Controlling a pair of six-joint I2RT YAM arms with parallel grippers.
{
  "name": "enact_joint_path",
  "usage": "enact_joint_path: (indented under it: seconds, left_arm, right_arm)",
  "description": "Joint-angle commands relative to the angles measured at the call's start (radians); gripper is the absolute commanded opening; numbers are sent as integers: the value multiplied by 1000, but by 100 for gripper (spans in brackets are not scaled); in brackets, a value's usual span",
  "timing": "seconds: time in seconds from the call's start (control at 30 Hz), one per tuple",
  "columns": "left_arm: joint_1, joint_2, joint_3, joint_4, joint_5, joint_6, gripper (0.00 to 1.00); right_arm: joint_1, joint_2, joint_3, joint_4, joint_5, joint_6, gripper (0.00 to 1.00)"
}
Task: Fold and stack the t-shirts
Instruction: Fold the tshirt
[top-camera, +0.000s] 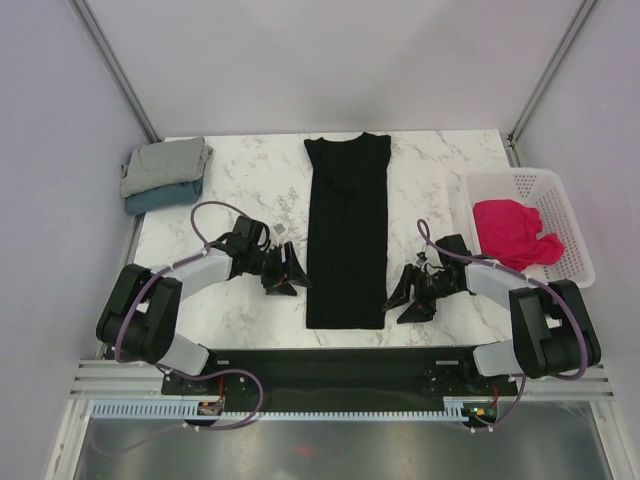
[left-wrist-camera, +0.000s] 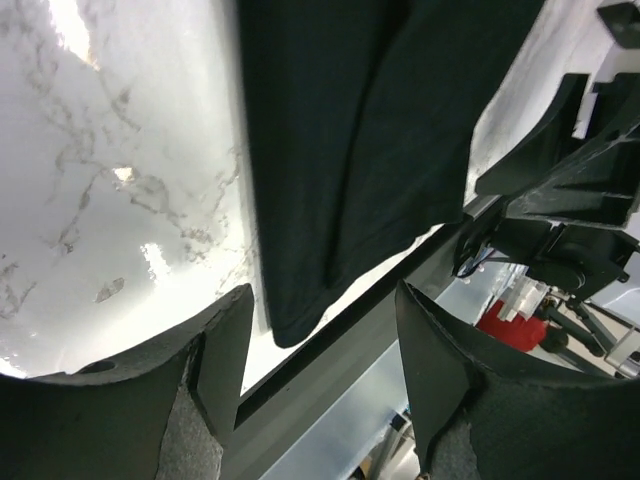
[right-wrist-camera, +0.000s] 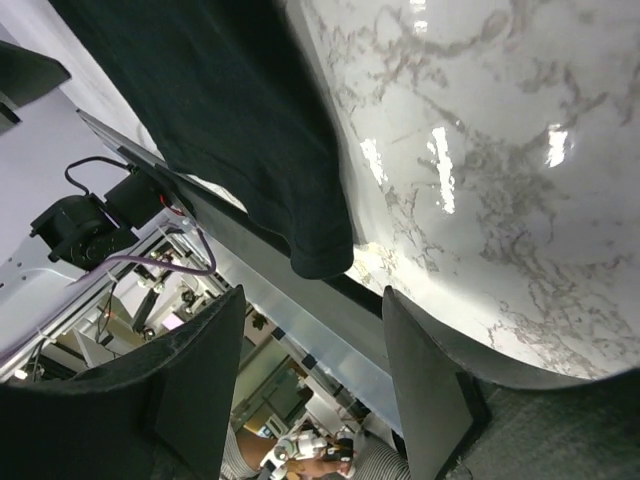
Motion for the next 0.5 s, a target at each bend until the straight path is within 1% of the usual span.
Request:
enact_joint_path:
  seconds: [0.0, 0.2, 0.3, 0.33, 0.4, 0.43, 0.47]
  left_arm:
    - [5, 44, -29, 38, 50, -69, 66]
    - [2, 113, -40, 57, 74, -98, 62]
    - [-10, 104, -60, 61, 82, -102, 57]
    - [-13, 89, -67, 59, 80, -104, 54]
    - [-16, 81, -83, 61, 88, -107, 52]
    - [-16, 80, -84, 61, 93, -107, 49]
    - [-19, 77, -87, 61, 94, -109, 49]
  right_arm:
    - [5, 67, 71, 34, 20, 26, 65]
    - [19, 173, 128, 40, 54, 0, 64]
    - [25, 195, 140, 45, 54, -1, 64]
    - [30, 198, 140, 46, 52, 2, 64]
    - [42, 199, 134, 46, 49, 5, 64]
    - [56, 198, 129, 46, 51, 6, 63]
    - [62, 190, 125, 45, 52, 9, 63]
